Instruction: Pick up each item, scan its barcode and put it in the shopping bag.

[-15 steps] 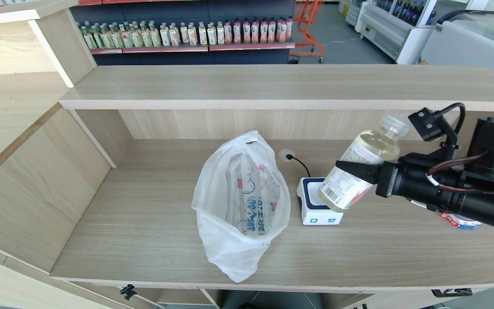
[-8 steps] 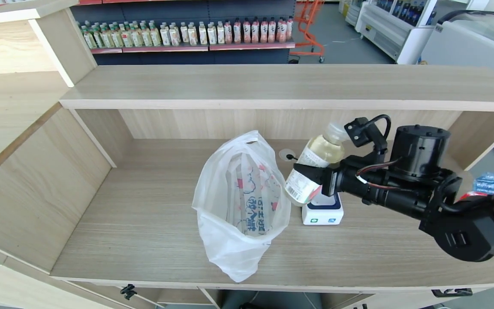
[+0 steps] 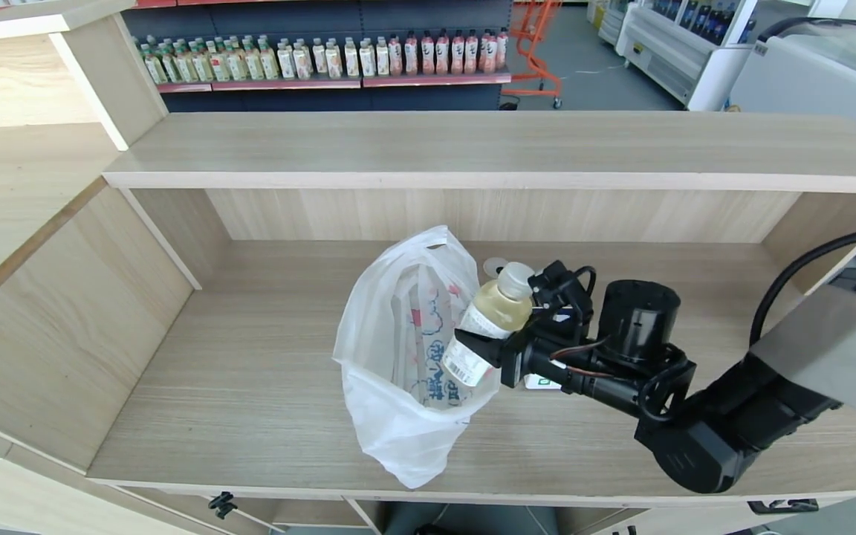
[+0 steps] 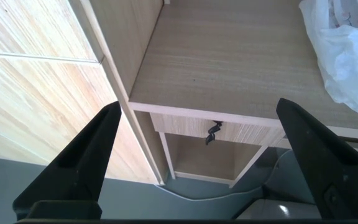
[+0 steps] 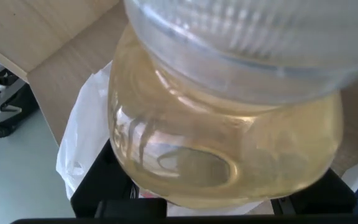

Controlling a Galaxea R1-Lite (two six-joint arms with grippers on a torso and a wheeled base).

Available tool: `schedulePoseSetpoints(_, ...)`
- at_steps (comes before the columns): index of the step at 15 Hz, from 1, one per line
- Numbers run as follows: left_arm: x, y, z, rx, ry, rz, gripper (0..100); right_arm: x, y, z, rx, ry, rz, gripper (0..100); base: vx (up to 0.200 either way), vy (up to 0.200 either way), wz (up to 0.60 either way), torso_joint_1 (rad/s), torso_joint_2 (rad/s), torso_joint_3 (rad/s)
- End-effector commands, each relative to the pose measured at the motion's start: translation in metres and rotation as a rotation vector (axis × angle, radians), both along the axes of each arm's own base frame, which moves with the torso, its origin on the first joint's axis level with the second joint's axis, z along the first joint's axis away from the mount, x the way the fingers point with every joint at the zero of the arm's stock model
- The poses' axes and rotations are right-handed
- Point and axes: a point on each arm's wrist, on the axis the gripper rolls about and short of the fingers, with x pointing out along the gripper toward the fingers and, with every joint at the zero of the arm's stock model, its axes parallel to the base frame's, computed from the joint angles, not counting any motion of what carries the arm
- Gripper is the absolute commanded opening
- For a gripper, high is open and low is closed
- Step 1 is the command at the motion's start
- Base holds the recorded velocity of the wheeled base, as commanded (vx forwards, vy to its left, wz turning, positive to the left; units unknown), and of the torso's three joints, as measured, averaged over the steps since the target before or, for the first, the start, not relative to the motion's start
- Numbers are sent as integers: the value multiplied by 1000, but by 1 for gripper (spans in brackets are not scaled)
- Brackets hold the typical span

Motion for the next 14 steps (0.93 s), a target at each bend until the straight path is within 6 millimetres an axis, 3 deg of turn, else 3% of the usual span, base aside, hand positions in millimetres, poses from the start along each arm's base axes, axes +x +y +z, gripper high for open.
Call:
schedulePoseSetpoints(1,0,0,0,0,1,1,100,4,2,-28,-26,43,1,0,0,0,0,0,0,0)
schedulePoseSetpoints(6,0,0,0,0,1,1,100,18,14,-42,-52,-14,14,0,0,0,0,0,0,0)
schedulePoseSetpoints(10,0,0,0,-1,1,1,100,23,12,-43,-75,-58,3,0,0,0,0,0,0,0)
schedulePoseSetpoints(11,0,0,0,0,-1,1,100,25,9,-43,-80,-63,-4,100,0,0,0,0,0,0)
schedulePoseSetpoints(14,0,0,0,-1,-1,1,100,24,7,-32,-35,-62,-4,100,0,0,0,0,0,0)
